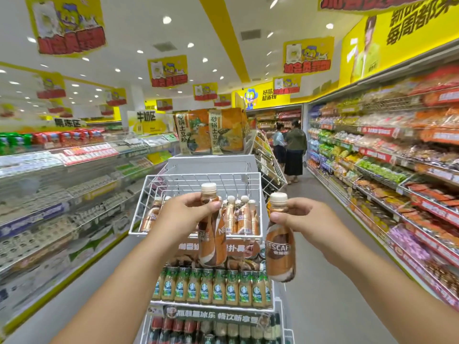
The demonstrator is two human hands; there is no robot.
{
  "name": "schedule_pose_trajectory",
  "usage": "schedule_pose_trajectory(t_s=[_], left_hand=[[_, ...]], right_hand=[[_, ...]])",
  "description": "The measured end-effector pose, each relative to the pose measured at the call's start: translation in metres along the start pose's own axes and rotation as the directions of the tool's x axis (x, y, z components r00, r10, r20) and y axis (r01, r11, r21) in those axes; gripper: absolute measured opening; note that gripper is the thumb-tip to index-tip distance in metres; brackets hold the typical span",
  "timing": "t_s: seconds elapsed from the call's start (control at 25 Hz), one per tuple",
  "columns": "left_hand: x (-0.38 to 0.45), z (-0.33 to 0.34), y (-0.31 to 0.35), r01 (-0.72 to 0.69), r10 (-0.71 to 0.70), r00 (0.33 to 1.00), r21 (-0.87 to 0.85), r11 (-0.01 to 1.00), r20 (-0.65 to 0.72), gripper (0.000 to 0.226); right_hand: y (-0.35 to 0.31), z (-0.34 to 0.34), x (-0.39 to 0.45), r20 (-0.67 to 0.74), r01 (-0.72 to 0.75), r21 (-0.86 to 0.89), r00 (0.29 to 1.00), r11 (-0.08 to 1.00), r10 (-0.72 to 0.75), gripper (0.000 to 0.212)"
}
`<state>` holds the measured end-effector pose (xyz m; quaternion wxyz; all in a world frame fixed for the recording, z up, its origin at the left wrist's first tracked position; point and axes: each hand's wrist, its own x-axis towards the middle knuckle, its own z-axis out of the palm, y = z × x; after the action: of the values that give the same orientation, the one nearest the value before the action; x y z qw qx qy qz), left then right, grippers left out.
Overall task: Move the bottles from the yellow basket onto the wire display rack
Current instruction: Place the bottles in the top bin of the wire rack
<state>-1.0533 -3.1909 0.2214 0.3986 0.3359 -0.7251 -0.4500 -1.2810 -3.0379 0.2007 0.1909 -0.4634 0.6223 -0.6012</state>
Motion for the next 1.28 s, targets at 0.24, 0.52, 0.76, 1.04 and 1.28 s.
schedule_pose_trajectory(t_s=[0.24,0.52,0.76,1.04,1.28], left_hand=[[0.109,0.032,-0.021,0.02,-0.019,0.999,-0.043,0.999,0.031,0.017],[0.201,0.06,-0.076,0.057,-0.049,0.989,-0.053,0.997,0.141,0.015],[0.257,0.086,-0.124,0.115,-0.106,0.972,-0.03,0.993,0.208,0.035],[0.298,0.099,-0.154,0.128,-0.125,0.952,0.009,0.992,0.281,0.038],[0.303,0.109,-0.165,0.096,-0.113,0.952,0.074,0.993,0.285,0.02]], right_hand=[[0.034,0.007,0.11,-0.021,-0.009,-0.005,1.0,1.0,0.009,0.014],[0.075,0.042,0.194,-0.061,-0.064,-0.028,0.996,0.998,0.062,0.016],[0.105,0.072,0.24,-0.151,-0.144,-0.131,0.981,0.981,0.124,0.015],[0.133,0.086,0.267,-0.262,-0.263,-0.272,0.946,0.926,0.192,0.017],[0.151,0.092,0.27,-0.279,-0.328,-0.393,0.933,0.859,0.229,0.025]])
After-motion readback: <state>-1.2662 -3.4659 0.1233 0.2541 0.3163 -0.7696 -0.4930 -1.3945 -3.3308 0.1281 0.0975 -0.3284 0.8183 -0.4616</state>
